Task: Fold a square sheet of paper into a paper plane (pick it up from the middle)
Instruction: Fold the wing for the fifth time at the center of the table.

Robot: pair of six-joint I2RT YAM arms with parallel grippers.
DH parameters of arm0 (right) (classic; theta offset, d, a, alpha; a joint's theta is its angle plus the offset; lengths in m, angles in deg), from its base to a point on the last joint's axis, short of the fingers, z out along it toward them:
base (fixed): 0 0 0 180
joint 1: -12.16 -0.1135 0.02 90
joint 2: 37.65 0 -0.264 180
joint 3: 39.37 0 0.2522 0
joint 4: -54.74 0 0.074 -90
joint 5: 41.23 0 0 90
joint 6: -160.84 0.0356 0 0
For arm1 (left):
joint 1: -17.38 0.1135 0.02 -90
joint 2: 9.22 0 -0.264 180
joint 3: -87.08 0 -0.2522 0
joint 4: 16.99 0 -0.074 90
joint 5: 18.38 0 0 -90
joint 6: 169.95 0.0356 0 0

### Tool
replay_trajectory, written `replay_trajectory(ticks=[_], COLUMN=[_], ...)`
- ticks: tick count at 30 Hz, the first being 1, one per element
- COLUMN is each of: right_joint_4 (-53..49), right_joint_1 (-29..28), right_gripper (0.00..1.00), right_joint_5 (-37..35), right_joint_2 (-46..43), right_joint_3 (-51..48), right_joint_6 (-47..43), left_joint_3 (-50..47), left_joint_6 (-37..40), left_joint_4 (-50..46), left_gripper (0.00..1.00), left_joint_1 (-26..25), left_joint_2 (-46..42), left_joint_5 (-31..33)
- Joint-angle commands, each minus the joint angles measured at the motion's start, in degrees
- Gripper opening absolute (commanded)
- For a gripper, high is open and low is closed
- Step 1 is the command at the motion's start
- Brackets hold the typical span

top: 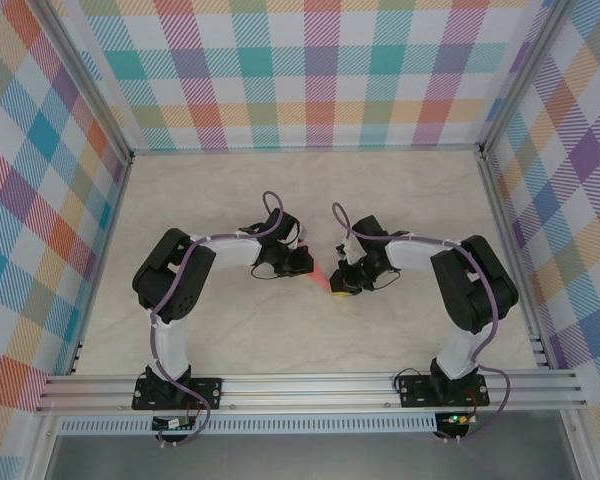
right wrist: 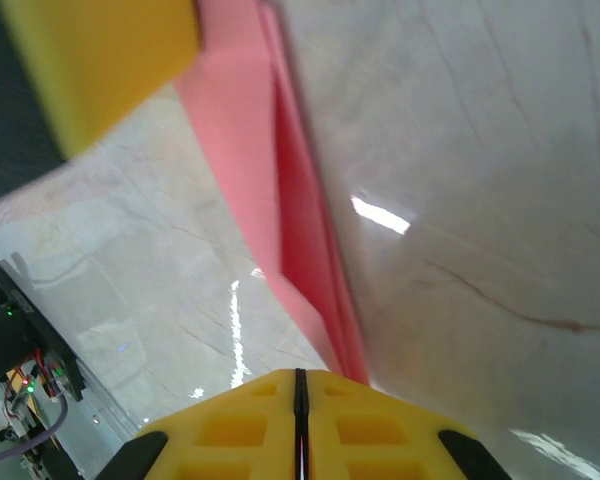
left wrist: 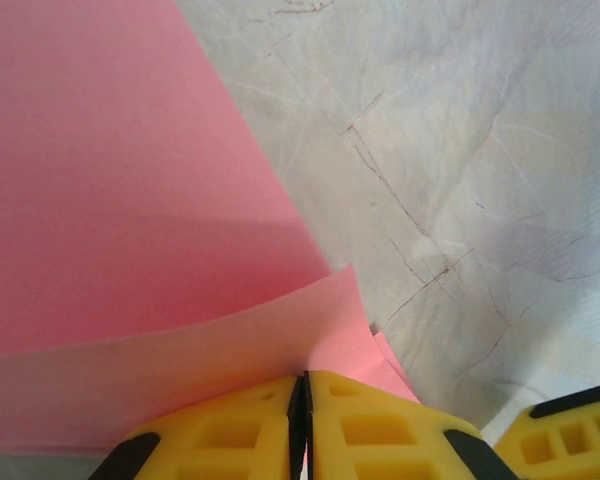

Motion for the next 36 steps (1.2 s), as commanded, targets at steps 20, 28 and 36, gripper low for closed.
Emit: replay_trajectory(ticks=[20,28,36], right_joint_4=[-0.2,1.5,-0.3], right_joint_1=[-1.0,0.3,0.3], right_gripper=[0.09,0.08,0.08], right_joint_5=[-3.7,-3.0,-3.4], right_joint_2=[7.8,7.1,6.3], right_joint_3=[0.9,-3.0,-1.8], right_joint_6=[1.6,2.0,1.7], left_joint_3=[-0.7,0.3,0.9], left_joint_6=[-0.3,0.3,0.8], left_joint_4=[-4.0,-3.4,-3.8], left_gripper=[0.12,0.13,0.13], left_joint_1=[2.3,4.0,6.0], left_joint_2=[5.9,5.3,5.1], left_joint_5=[10.4,8.7,9.6])
